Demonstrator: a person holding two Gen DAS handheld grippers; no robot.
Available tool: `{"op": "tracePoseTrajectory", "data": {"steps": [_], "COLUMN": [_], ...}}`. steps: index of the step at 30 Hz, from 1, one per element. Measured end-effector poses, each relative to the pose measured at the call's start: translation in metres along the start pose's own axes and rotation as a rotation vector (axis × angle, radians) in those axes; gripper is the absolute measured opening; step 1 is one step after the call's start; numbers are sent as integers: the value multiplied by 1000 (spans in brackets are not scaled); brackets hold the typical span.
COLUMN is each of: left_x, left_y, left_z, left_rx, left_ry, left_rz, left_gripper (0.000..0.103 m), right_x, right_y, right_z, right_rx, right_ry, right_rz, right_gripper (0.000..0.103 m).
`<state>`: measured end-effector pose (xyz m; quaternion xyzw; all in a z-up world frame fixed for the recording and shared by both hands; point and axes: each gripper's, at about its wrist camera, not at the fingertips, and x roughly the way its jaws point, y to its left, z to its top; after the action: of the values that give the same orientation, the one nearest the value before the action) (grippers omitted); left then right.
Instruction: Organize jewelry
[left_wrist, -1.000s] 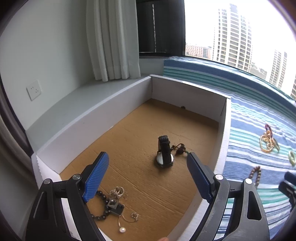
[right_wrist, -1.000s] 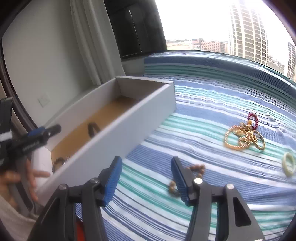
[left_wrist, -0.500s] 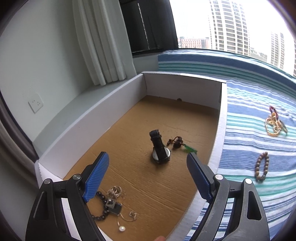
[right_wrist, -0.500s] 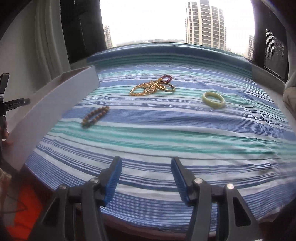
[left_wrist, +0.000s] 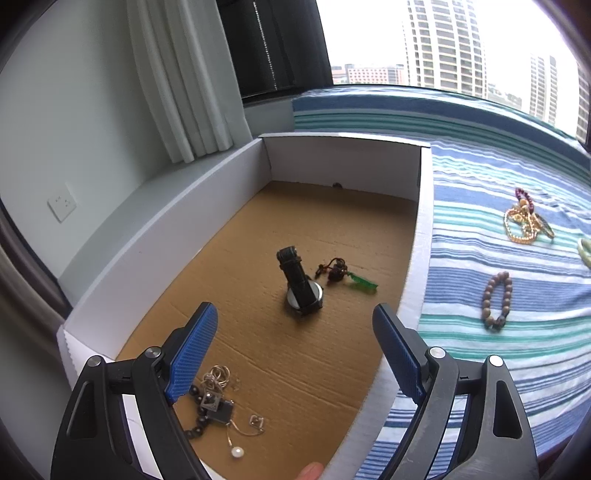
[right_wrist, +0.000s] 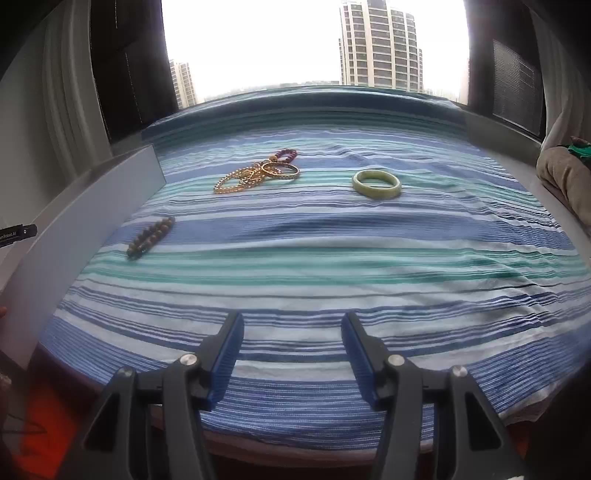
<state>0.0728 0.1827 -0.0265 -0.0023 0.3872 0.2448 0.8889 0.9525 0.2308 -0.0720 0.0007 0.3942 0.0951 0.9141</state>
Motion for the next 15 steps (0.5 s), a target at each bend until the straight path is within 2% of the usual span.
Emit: {"op": "tracePoseTrajectory", "data": {"steps": [7,10,12,15], "left_x": [-8,-22,-37,-58], "left_y": [7,10,8,4], "left_z": [0,2,2,4], "left_rx": [-34,-64,-61,-62], "left_ry": [-3,-58,-112,-172], "left_rz": [-28,11,36,22], "left_gripper": [90,93,95,97], "right_x": [1,-2,-4,-4], "right_y": [2,-1,-3,-7], "right_z": [-5,-4,-4,-4], "right_rx": [-8,-10,-9,6], "right_ry": [7,-2,-5,-5], "right_rz": [3,-25,-50,-64], "right_gripper": [56,58,70,71]}}
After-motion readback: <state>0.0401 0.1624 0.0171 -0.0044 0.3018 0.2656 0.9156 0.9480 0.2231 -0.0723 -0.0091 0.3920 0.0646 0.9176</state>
